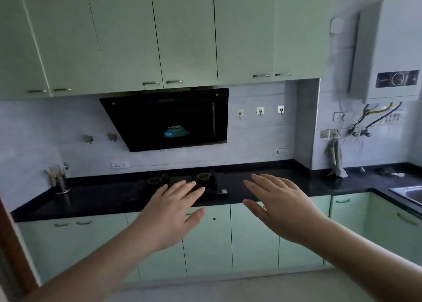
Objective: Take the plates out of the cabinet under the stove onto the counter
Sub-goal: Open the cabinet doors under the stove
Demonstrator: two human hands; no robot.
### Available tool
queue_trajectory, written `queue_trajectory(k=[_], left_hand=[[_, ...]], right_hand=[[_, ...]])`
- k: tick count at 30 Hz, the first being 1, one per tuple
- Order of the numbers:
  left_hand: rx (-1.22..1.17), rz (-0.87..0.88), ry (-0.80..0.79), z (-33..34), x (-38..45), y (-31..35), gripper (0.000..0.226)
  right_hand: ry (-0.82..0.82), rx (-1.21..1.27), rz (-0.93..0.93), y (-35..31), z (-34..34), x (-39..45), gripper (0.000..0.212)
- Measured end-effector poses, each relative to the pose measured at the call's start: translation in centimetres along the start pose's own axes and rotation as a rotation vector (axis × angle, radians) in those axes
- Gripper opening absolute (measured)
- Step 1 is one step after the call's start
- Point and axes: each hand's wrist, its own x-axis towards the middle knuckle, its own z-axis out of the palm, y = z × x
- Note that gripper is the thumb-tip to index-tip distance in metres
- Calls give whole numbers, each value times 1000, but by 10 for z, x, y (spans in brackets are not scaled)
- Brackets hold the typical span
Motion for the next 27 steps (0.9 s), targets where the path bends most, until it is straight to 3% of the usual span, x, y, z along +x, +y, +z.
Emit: queue_trajectory(k=[6, 12, 18, 27], left_hand=[[169, 24, 49, 37, 23, -2, 67], [164, -94, 7, 78, 38, -31, 78], [66, -178, 10, 109, 53, -93, 71], [182, -140, -44, 146, 70, -205, 72]], right_hand=[[56, -25, -2, 28, 30, 36, 72], [40, -11, -18, 21, 67, 86, 72], [6, 12, -62, -20, 121, 137, 72], [-45, 37, -96, -99, 168, 223, 67]])
